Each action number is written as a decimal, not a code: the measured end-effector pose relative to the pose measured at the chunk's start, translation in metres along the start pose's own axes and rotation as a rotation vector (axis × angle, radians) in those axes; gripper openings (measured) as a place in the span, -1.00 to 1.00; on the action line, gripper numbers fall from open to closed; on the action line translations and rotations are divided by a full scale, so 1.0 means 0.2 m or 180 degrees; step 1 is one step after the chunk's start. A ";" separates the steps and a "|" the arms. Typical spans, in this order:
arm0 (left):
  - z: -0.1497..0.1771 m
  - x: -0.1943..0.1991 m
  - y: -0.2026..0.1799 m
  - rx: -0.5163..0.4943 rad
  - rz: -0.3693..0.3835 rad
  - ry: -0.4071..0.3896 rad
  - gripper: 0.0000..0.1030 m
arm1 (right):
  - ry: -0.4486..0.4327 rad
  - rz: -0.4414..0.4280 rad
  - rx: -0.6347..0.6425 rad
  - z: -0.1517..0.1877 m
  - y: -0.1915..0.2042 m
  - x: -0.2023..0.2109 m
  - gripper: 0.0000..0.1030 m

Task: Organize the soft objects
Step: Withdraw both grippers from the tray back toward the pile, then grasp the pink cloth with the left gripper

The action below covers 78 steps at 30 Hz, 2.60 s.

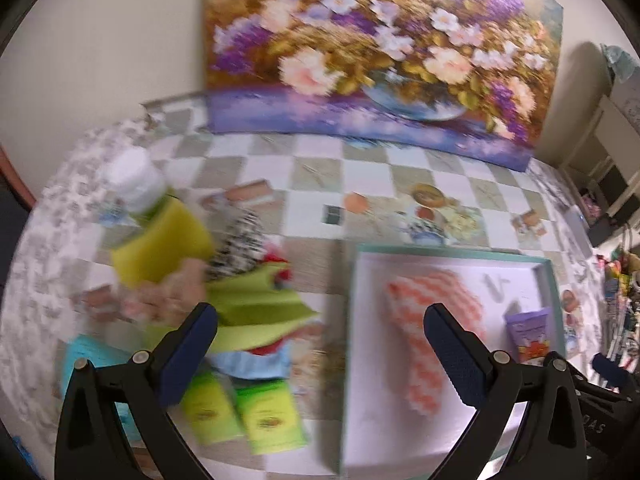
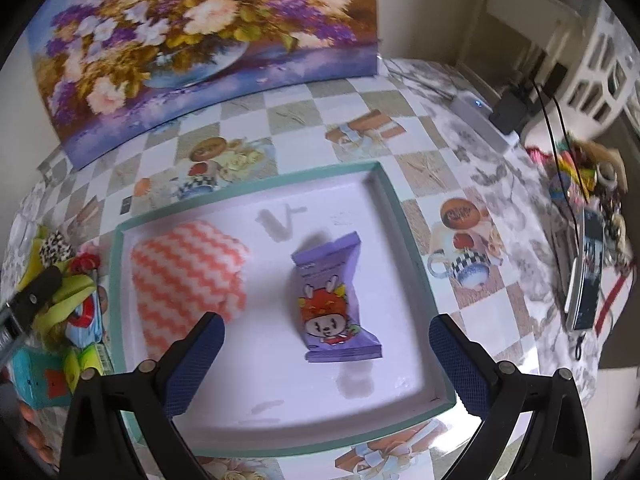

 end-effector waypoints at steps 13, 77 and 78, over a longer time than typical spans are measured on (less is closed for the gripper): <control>-0.10 0.22 0.39 0.0295 -0.0611 -0.0367 0.99 | -0.0314 -0.0247 0.0267 0.00 0.30 0.13 1.00; 0.04 -0.36 0.64 0.0866 0.0182 0.0590 -0.71 | 0.0043 -0.1006 0.0630 -0.04 1.03 -0.05 0.92; 0.04 -0.36 0.65 0.0884 0.0189 0.0588 -0.74 | 0.0047 -0.1023 0.0632 -0.03 1.04 -0.05 0.92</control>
Point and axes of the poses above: each gripper's, at about its wrist camera, not at the fingertips, and x roughly against the way its jaws point, y to its left, z to its underside, the point moved 9 cm from there along -x, roughly the way its jaws point, and after that the axes turned 1 degree about z, right-handed, at the moved point
